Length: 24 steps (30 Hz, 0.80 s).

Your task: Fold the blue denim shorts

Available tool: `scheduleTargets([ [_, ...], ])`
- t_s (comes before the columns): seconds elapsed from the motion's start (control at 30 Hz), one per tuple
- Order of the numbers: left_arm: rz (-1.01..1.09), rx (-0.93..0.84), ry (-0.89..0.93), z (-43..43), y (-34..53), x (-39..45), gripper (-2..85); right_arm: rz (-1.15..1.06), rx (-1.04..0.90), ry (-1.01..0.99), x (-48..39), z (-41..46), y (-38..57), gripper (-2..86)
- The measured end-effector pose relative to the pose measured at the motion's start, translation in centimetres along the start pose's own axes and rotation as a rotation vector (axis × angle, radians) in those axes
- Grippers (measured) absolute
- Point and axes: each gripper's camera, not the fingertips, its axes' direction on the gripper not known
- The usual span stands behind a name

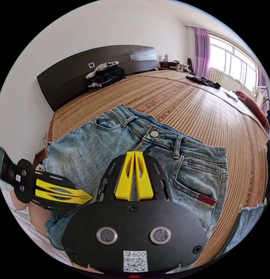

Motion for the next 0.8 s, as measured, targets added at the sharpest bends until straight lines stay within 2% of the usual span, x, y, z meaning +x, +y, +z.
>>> scheduleTargets([
  [0.1, -0.173, 0.137, 0.185, -2.2, -0.8, -6.8, 0.4, -0.003, 0.002, 0.006, 1.1, 0.9, 1.7, -0.9],
  [0.17, -0.209, 0.190, 0.213, -2.5, -2.0, -9.7, 0.4, -0.008, 0.001, 0.015, 1.7, 1.5, 2.7, -0.9],
  [0.27, -0.148, 0.072, 0.123, -0.4, -5.2, -11.1, 0.3, 0.003, 0.001, -0.003, 3.4, 2.5, 4.3, -0.9],
  [0.33, -0.081, -0.059, -0.057, 2.9, -6.0, -10.9, 0.4, 0.015, 0.000, -0.006, 4.4, 3.2, 5.3, -0.9],
  [0.43, -0.124, -0.024, -0.066, 2.8, -5.0, -12.7, 0.5, 0.013, 0.037, -0.022, 5.9, 3.9, 7.5, -0.9],
  [0.5, -0.119, -0.017, -0.075, 2.8, -4.6, -13.6, 0.6, 0.064, 0.156, -0.060, 8.4, 3.0, 10.3, -0.9],
  [0.57, -0.115, -0.011, -0.085, 2.7, -4.2, -14.5, 0.6, 0.130, 0.207, 0.002, 9.6, 3.1, 11.9, -0.9],
  [0.63, -0.108, 0.000, -0.099, 2.4, -3.6, -15.6, 0.6, 0.091, 0.140, -0.006, 9.7, 5.5, 11.9, -0.9],
  [0.67, -0.106, 0.002, -0.104, 2.3, -3.4, -15.8, 0.6, 0.039, 0.037, 0.000, 9.0, 8.2, 11.2, -0.9],
  [0.8, -0.095, 0.001, -0.132, 1.8, -2.5, -17.8, 0.6, -0.066, 0.018, 0.158, 6.7, 12.4, 13.1, -0.9],
])
